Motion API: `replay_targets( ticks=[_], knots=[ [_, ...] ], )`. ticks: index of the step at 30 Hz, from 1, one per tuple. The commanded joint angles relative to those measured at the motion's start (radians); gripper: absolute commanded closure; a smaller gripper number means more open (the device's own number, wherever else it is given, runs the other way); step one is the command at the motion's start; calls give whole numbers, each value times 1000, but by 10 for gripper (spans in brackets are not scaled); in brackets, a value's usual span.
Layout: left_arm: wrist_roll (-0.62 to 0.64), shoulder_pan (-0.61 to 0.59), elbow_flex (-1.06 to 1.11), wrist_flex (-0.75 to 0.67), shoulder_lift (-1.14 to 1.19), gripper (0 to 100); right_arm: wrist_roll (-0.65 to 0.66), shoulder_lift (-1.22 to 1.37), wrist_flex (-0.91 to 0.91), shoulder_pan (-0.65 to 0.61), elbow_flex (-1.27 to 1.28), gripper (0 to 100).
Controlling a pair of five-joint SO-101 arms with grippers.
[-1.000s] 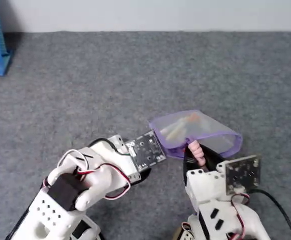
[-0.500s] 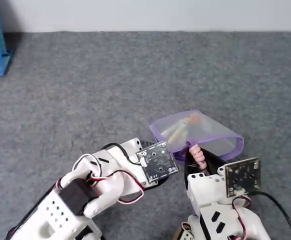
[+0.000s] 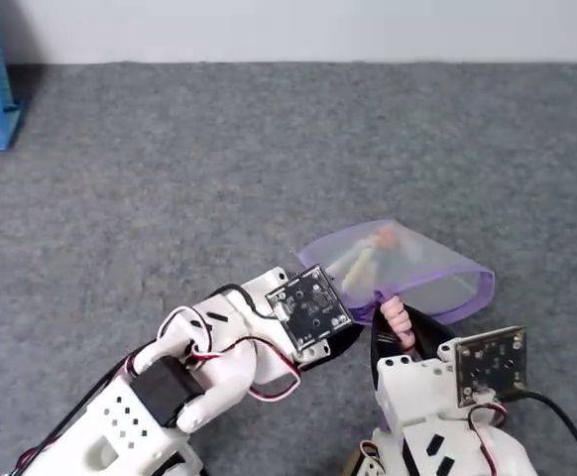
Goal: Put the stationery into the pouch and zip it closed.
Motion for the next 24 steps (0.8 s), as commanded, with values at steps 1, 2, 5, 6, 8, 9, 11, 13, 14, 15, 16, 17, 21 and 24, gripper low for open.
replay_targets(
  ticks=[1, 2, 5, 6, 8, 9, 11, 13, 14, 15, 16, 17, 21, 24],
  knots=[
    [15, 57, 8, -31, -15, 772, 5, -4, 2, 1, -52, 991],
    [15, 68, 16, -31, -15, 772, 5, -4, 2, 1, -52, 991],
    [15, 75, 27, -32, -11, 789, 5, -4, 5, 1, -52, 991],
    [15, 75, 30, -35, -11, 804, 5, -4, 10, 1, -54, 991],
    [12, 75, 50, -75, -12, 830, 5, -4, 25, 1, -69, 991],
    [12, 75, 67, -98, -15, 839, 5, -4, 33, 1, -78, 991],
    [14, 78, 97, -147, -17, 849, 5, -4, 51, 1, -100, 991],
    [15, 80, 127, -189, -17, 849, 5, -4, 73, 1, -115, 991],
    [15, 80, 137, -203, -17, 849, 5, -4, 81, 1, -120, 991],
    [15, 80, 145, -212, -17, 849, 5, -4, 87, 1, -121, 991],
    [15, 80, 150, -218, -17, 850, 5, -4, 90, 1, -123, 991],
    [15, 80, 151, -221, -17, 857, 5, -4, 90, 1, -123, 991],
    [15, 81, 151, -221, -17, 907, 3, -4, 87, 1, -124, 991],
    [15, 81, 151, -221, -17, 953, -17, -4, 85, 1, -124, 991]
  ],
)
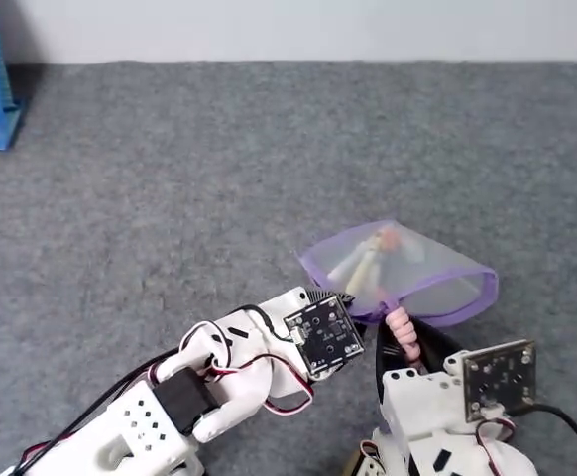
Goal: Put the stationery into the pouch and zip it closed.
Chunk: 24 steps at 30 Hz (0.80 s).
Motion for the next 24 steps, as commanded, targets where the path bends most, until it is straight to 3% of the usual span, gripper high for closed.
replay_targets(
  ticks=[1, 7, 13, 19, 24],
  knots=[
    [9, 3, -13, -28, -17, 974, -21, -4, -7, -2, -54, 991],
    [2, -3, -13, -12, -18, 987, -21, -4, -45, 30, -54, 991],
    [-97, -3, -56, 135, -18, 988, 52, -2, -160, 277, -21, 991],
    [-104, -46, -125, 230, -18, 988, 149, -2, -263, 499, 52, 991],
    [-104, -84, -125, 227, -18, 989, 198, -2, -259, 562, 63, 991]
  ],
)
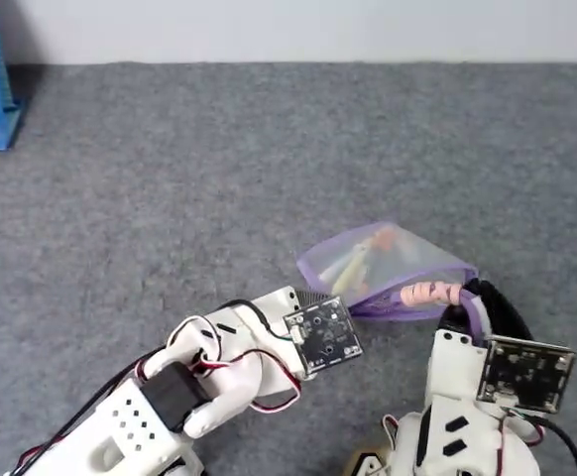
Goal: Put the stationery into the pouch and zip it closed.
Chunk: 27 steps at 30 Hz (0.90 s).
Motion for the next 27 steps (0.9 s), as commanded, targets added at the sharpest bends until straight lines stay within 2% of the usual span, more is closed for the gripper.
replay_targets(
  ticks=[1, 6, 11, 13, 17, 19, 27],
  knots=[
    [-9, -28, -47, 18, -12, 989, 23, 1, -30, 35, -3, 991],
    [-8, -75, -51, 18, -26, 989, 64, 1, -28, 39, 48, 991],
    [-6, -175, -42, 41, -160, 989, 129, 1, -30, 33, 173, 989],
    [-6, -183, -42, 71, -216, 989, 143, 1, -5, 25, 193, 957],
    [14, -184, -42, 95, -290, 989, 101, 1, 102, -56, 190, 765],
    [18, -184, -41, 95, -299, 989, 51, 1, 117, -102, 190, 710],
    [18, -183, 5, 87, -299, 989, -20, 1, 143, -308, 163, 746]
  ],
)
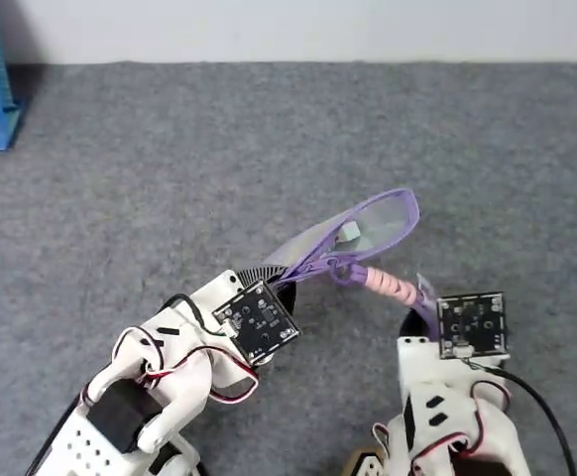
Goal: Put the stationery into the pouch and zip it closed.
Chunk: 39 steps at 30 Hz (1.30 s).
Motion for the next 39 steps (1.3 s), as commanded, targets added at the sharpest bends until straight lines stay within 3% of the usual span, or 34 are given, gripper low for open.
replay_targets(
  ticks=[1, 9, 16, 22, 29, 39],
  knots=[
    [14, -5, -4, -8, -31, 989, -49, -1, 35, -108, -52, 745],
    [14, -5, -2, -8, -31, 989, -118, 1, 73, -375, -114, 746],
    [15, -5, -2, -8, -31, 989, -183, 1, 10, -481, -95, 747],
    [15, -5, -2, -6, -34, 989, -230, 1, -96, -499, -2, 747],
    [15, -5, -1, -6, -35, 988, -301, 1, -99, -704, -2, 746],
    [15, -5, -1, -5, -35, 988, -311, 1, -128, -653, 0, 747]
  ],
)
